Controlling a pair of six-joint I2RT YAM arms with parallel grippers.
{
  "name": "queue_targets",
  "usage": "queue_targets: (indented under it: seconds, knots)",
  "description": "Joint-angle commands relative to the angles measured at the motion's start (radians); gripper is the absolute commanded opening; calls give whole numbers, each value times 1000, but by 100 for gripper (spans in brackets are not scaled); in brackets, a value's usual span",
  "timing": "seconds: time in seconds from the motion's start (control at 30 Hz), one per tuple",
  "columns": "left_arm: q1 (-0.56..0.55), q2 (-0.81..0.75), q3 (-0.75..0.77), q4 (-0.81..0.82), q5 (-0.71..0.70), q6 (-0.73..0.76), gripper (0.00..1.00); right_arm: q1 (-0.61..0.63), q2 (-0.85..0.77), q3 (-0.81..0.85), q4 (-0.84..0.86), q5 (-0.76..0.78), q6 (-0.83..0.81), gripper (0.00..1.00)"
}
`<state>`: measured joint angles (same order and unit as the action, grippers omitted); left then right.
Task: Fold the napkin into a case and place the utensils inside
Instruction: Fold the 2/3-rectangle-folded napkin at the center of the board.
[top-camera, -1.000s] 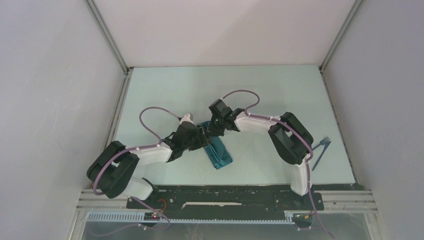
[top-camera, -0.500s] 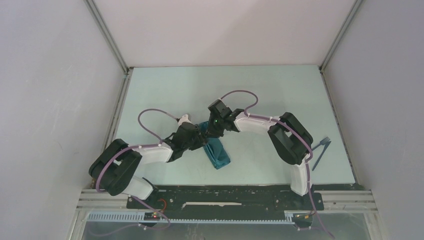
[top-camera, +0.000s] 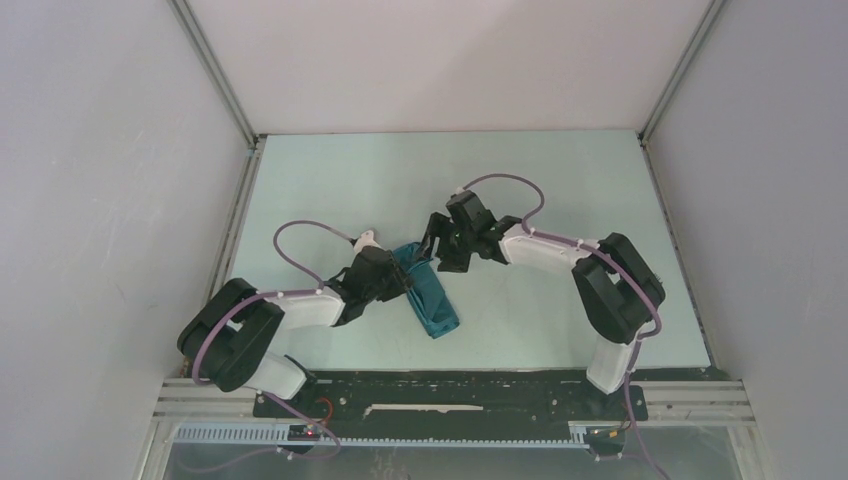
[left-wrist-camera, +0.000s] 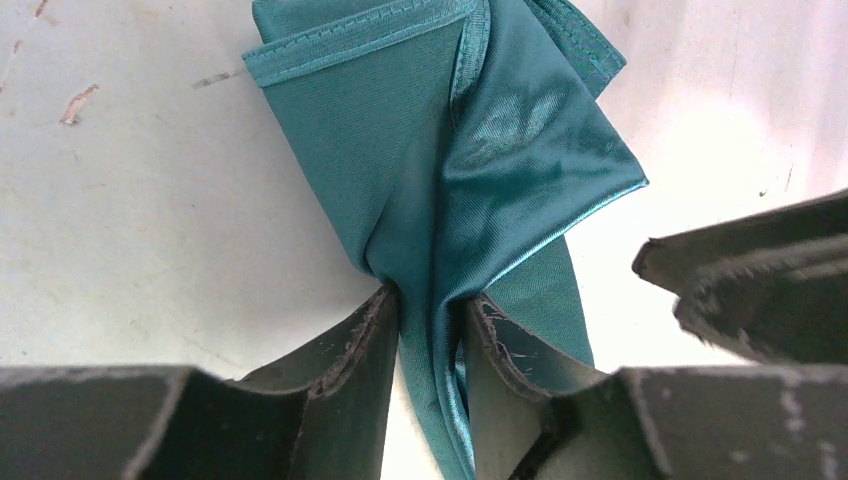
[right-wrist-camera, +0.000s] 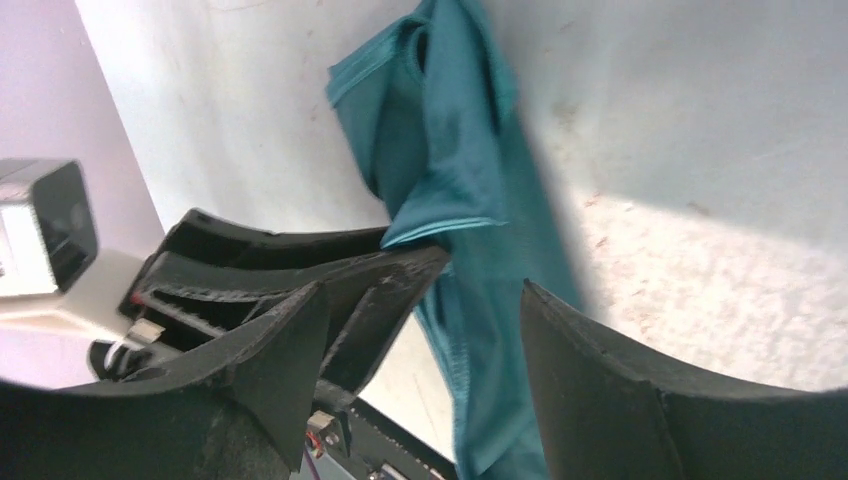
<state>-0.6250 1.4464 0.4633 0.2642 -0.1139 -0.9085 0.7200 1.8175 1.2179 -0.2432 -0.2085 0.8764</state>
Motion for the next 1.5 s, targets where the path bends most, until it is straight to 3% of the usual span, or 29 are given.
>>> queue_targets:
  seconds: [0.0,0.37,0.73,0.83,1.0,1.17,1.23,1.47]
  knots:
    - [7,29,-42,-120,-30,16,39,-58,-9,-78,163,-78,12,77]
    - [7,21,-49,-115,-17,16,38,-164,161,-113,537,-343,-68,71]
    - [7,8,-54,-107,-1,10,36,-169,223,-85,597,-420,-116,66]
    - [7,-8,-58,-108,-1,10,35,-164,224,-67,582,-432,-130,56]
    - [7,-20,-69,-94,1,13,35,-136,205,-47,569,-444,-91,32]
    - [7,-26,-87,-55,17,24,37,-70,223,1,539,-385,25,18]
    - [7,-28,-90,-48,30,26,39,-48,241,19,532,-336,63,10]
    - [36,-193,-159,-110,51,31,66,-19,279,59,510,-270,82,9]
